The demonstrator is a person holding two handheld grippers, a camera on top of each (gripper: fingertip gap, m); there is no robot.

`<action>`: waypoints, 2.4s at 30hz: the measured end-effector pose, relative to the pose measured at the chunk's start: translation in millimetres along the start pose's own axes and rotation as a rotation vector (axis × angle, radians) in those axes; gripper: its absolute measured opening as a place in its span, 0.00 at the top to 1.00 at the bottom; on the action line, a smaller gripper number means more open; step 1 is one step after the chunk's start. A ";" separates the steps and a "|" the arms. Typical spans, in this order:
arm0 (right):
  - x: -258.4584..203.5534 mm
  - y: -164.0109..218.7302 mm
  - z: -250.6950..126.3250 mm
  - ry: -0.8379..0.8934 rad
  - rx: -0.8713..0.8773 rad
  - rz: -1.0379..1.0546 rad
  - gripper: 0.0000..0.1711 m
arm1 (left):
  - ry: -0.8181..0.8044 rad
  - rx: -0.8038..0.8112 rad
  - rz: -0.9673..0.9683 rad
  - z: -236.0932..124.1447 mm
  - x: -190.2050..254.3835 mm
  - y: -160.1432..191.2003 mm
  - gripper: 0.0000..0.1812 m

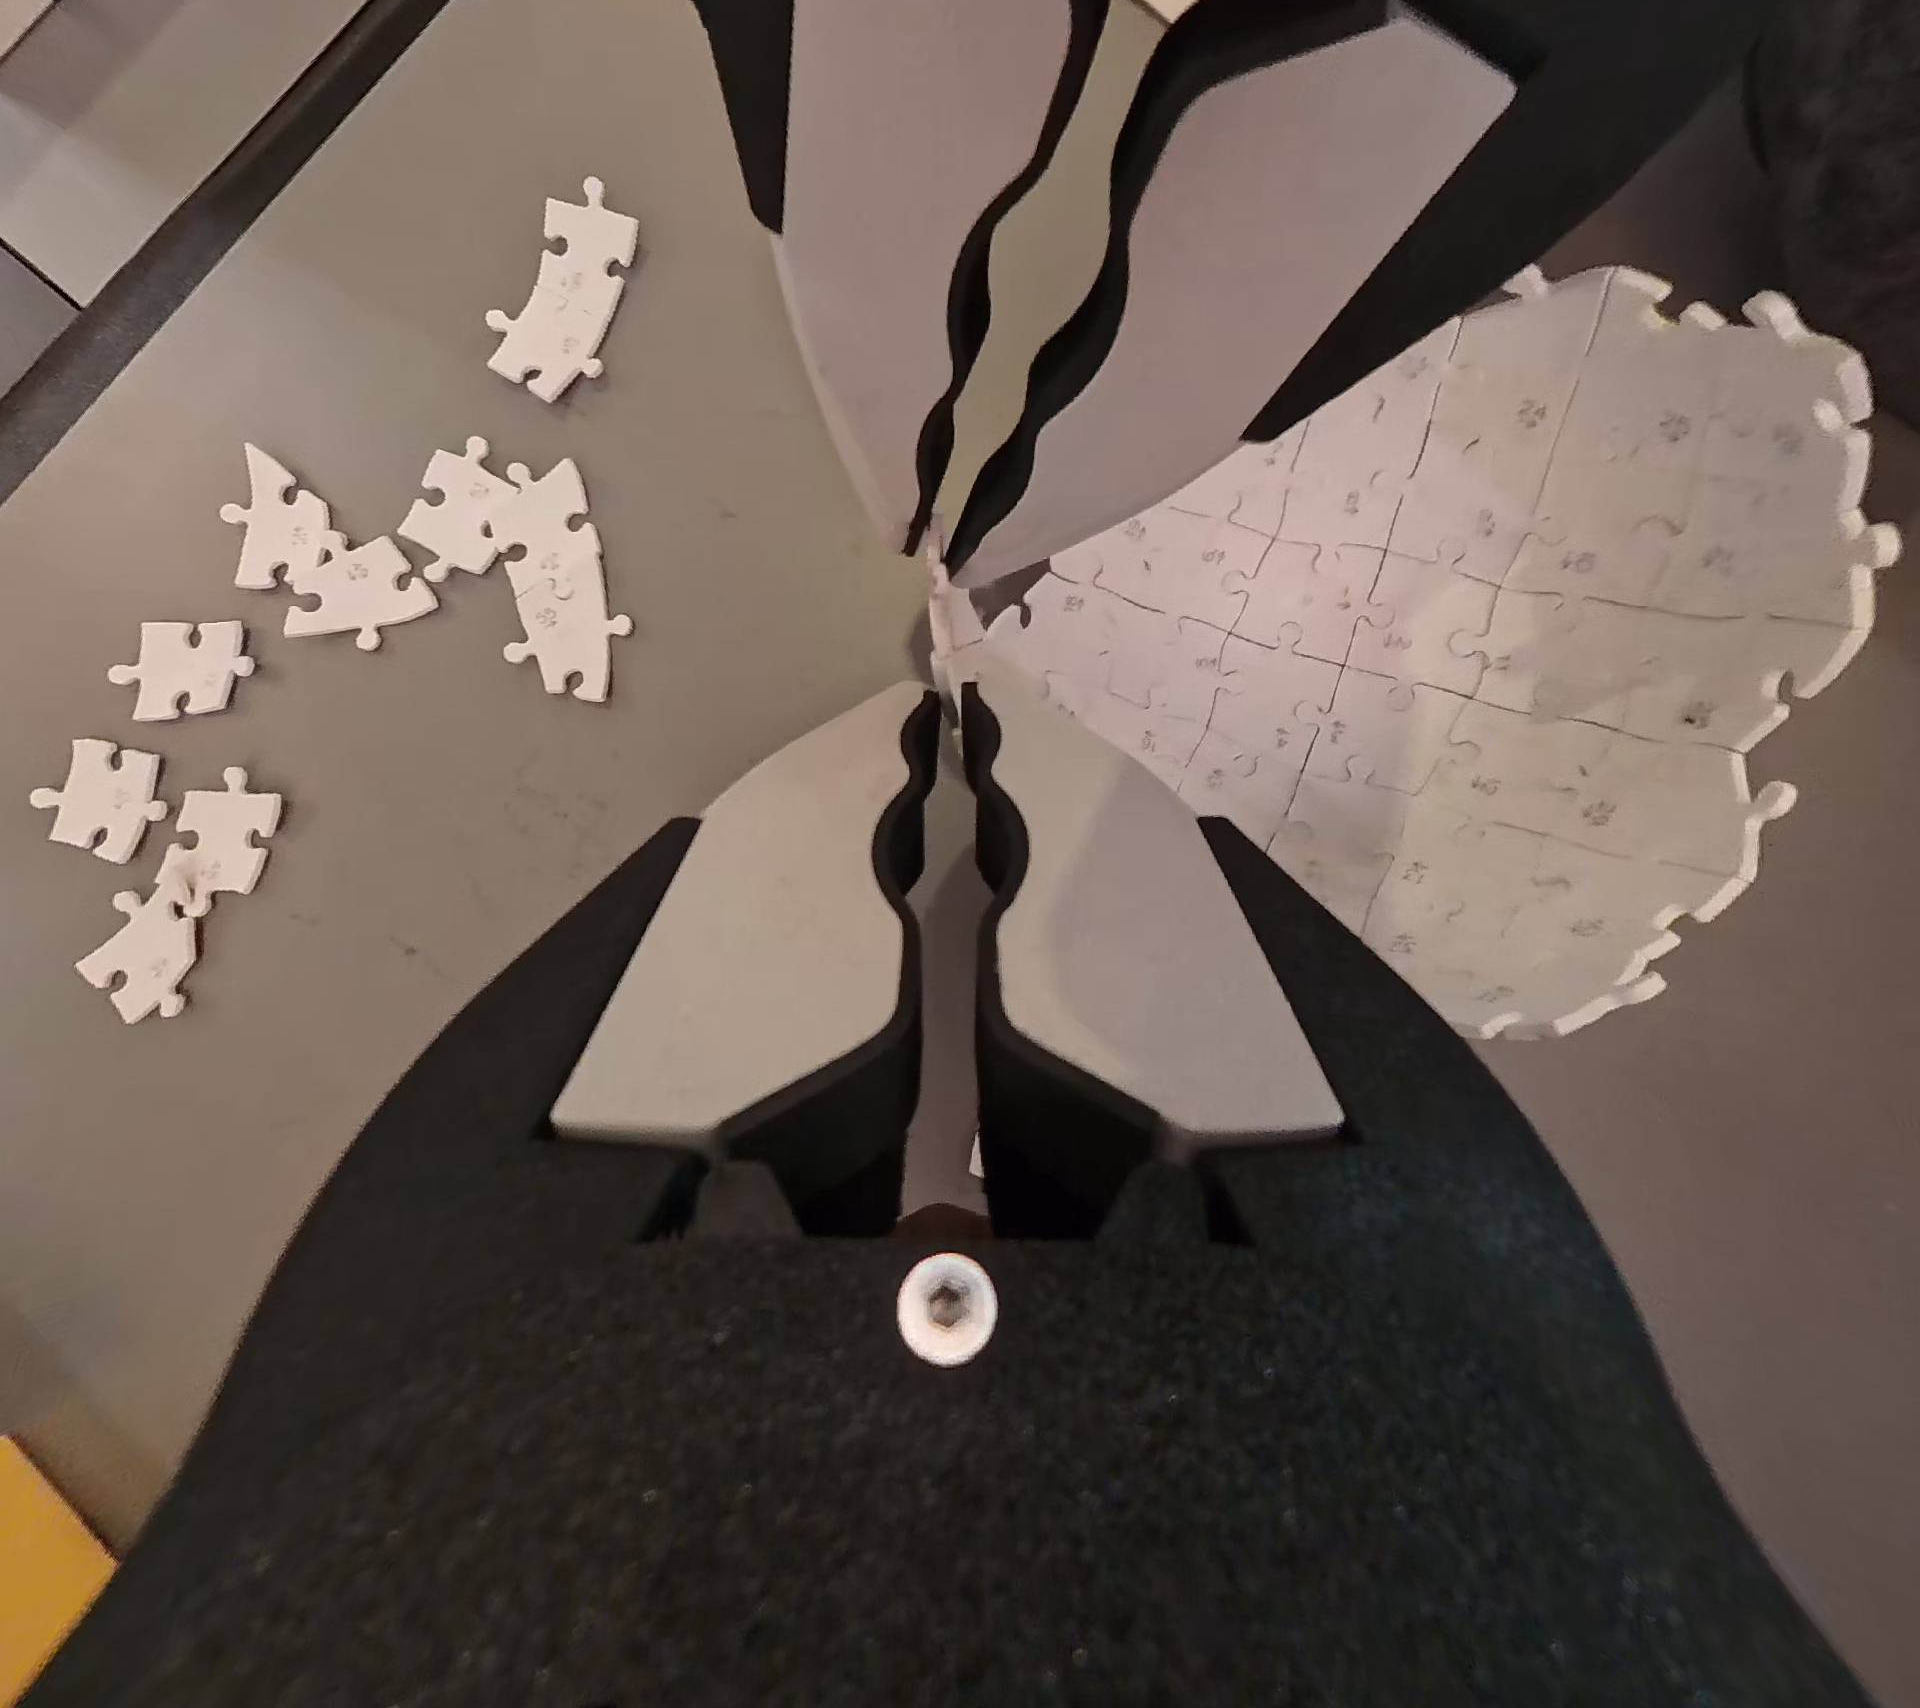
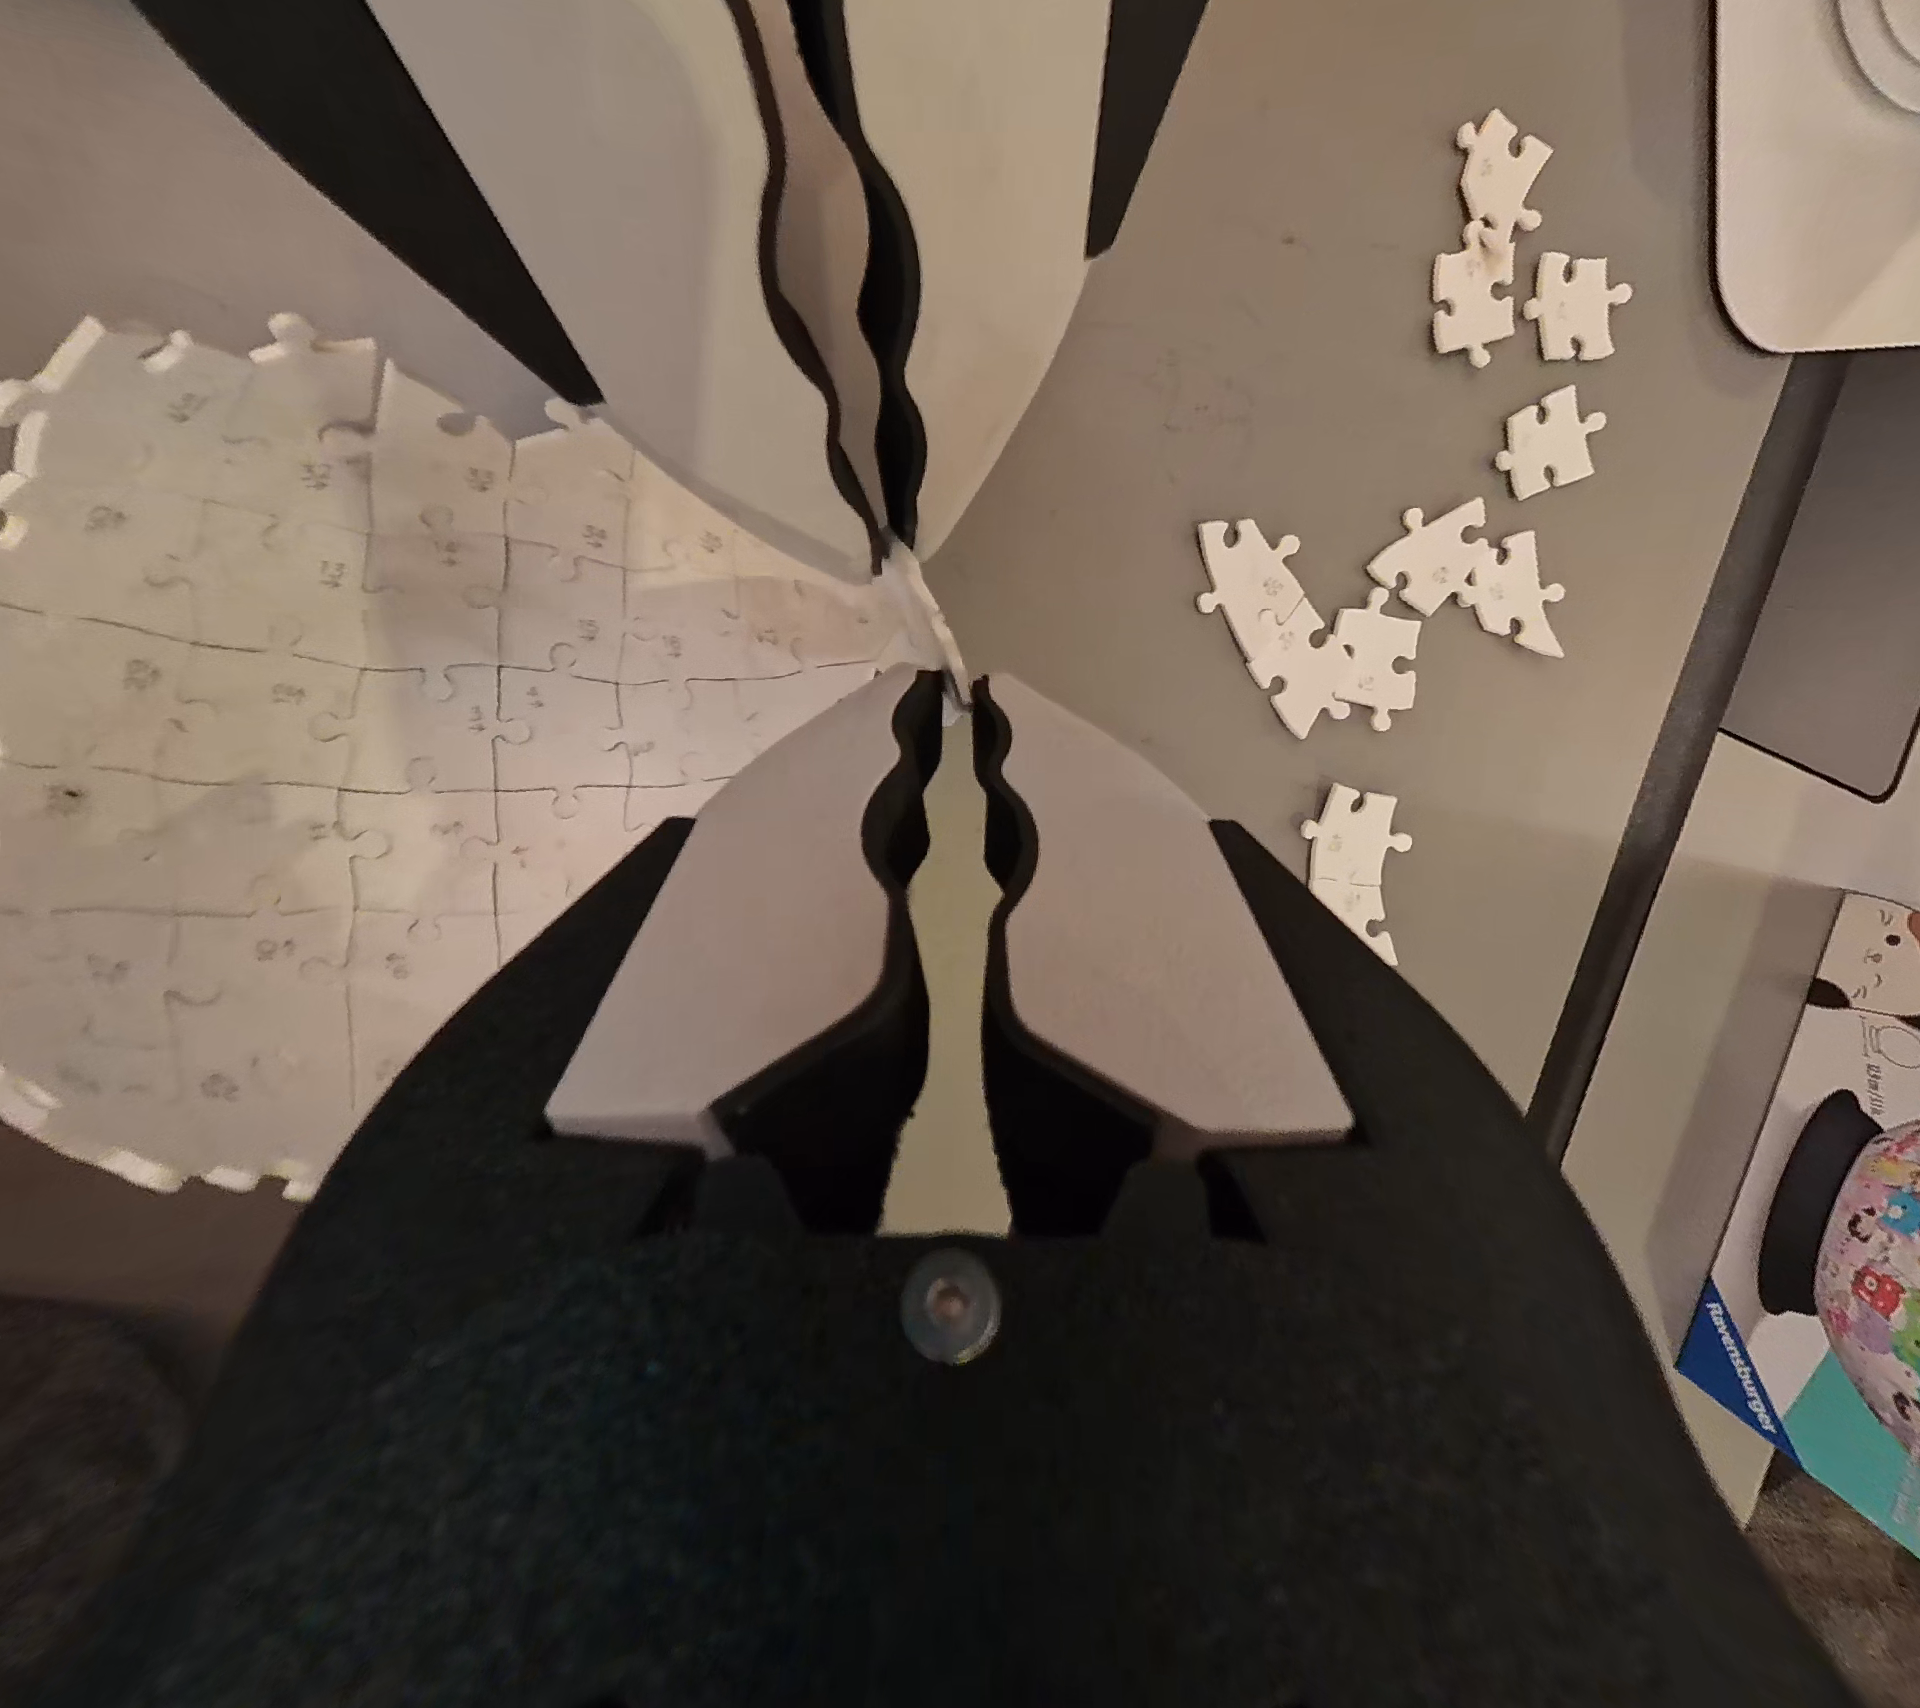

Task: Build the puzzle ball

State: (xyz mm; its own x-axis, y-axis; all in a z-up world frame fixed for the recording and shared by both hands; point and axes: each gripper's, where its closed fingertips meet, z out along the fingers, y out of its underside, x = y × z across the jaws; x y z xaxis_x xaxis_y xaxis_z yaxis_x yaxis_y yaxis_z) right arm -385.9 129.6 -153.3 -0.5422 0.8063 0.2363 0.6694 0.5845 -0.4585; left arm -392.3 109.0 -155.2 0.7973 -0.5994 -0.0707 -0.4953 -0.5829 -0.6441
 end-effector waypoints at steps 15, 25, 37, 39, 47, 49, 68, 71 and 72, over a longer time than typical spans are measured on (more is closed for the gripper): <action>0.2 0.4 0.0 0.007 0.001 -0.006 0.97 | 0.035 -0.016 -0.036 5.6 2.3 3.8 0.96; -2.2 3.7 1.3 -0.044 0.005 0.053 0.97 | 0.033 -0.002 -0.050 9.8 1.6 3.6 0.99; -4.2 4.8 1.8 -0.079 0.012 0.105 0.97 | 0.034 0.004 -0.060 11.2 2.5 3.1 0.99; -4.9 4.8 1.6 -0.081 0.008 0.111 0.97 | 0.037 0.005 -0.063 11.5 2.7 3.1 0.99; -6.9 3.4 1.5 -0.073 0.016 0.088 0.97 | 0.046 0.010 -0.060 10.7 3.8 2.2 0.99; -8.0 4.0 2.3 -0.075 0.009 0.077 0.96 | 0.049 0.015 -0.061 10.1 4.0 1.3 0.99; -5.5 7.1 -4.7 -0.095 0.056 0.083 0.91 | 0.052 0.013 -0.055 8.1 3.4 1.4 0.99; -5.7 7.4 1.3 -0.080 0.035 0.068 0.96 | 0.053 0.014 -0.058 8.1 3.1 1.5 0.99; -6.1 6.7 2.4 -0.074 0.034 0.060 0.97 | 0.050 0.012 -0.059 8.3 2.5 2.0 0.99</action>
State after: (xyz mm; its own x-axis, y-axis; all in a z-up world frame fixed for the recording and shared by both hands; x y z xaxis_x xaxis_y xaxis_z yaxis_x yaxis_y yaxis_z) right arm -379.4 128.5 -159.9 -0.5381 0.8304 0.1443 0.6849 0.5306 -0.4993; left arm -388.5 110.9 -163.0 0.8066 -0.5910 0.0060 -0.4435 -0.6119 -0.6549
